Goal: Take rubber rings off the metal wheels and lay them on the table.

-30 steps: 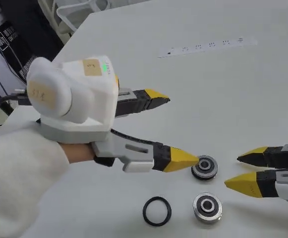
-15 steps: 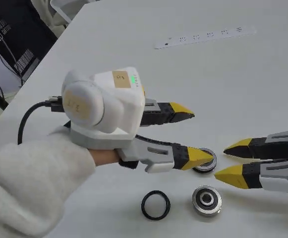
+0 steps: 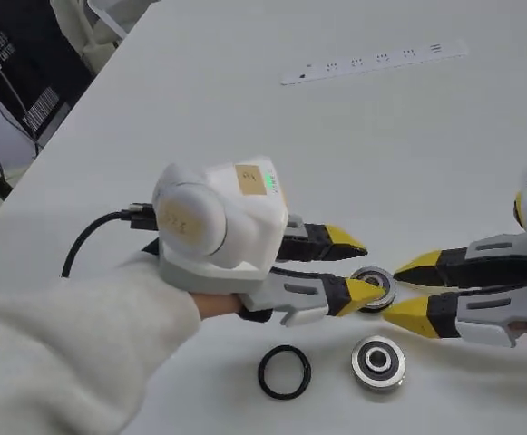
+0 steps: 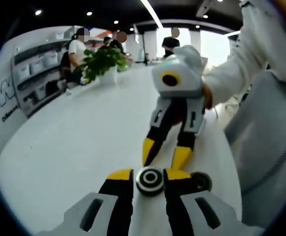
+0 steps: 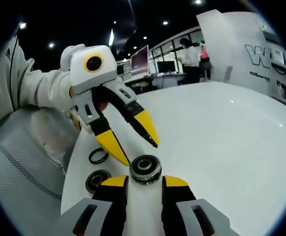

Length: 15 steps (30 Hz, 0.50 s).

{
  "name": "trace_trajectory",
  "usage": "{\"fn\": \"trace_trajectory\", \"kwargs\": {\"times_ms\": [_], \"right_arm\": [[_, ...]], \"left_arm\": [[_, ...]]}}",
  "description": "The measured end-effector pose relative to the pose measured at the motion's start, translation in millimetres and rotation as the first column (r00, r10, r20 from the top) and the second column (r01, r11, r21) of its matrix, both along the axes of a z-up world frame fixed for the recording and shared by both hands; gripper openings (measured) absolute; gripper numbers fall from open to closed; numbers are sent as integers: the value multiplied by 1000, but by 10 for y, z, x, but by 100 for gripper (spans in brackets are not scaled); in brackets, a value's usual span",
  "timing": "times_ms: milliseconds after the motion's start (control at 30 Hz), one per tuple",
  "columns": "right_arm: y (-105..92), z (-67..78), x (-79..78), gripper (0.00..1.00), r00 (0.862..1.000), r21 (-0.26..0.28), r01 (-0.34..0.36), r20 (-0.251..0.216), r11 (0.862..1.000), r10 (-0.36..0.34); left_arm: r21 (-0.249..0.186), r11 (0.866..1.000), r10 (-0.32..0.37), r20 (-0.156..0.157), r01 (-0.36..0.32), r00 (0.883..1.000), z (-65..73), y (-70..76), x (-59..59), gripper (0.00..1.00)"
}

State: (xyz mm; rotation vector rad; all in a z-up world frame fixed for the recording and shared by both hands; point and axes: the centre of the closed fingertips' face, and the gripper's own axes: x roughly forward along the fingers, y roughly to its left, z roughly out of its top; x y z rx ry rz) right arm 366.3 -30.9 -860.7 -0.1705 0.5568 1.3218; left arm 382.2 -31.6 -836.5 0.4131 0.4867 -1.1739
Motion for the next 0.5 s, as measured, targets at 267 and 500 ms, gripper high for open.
{"fn": "trace_trajectory", "kwargs": {"times_ms": [267, 500], "right_arm": [[17, -5, 17, 22, 1000, -4, -5, 16, 1000, 5], [27, -20, 17, 20, 999, -13, -15, 31, 1000, 16]], "left_arm": [[2, 1000, 16, -71, -16, 997, -110, -9, -44, 23], [-8, 1000, 27, -71, -28, 997, -115, -14, -36, 18]]}}
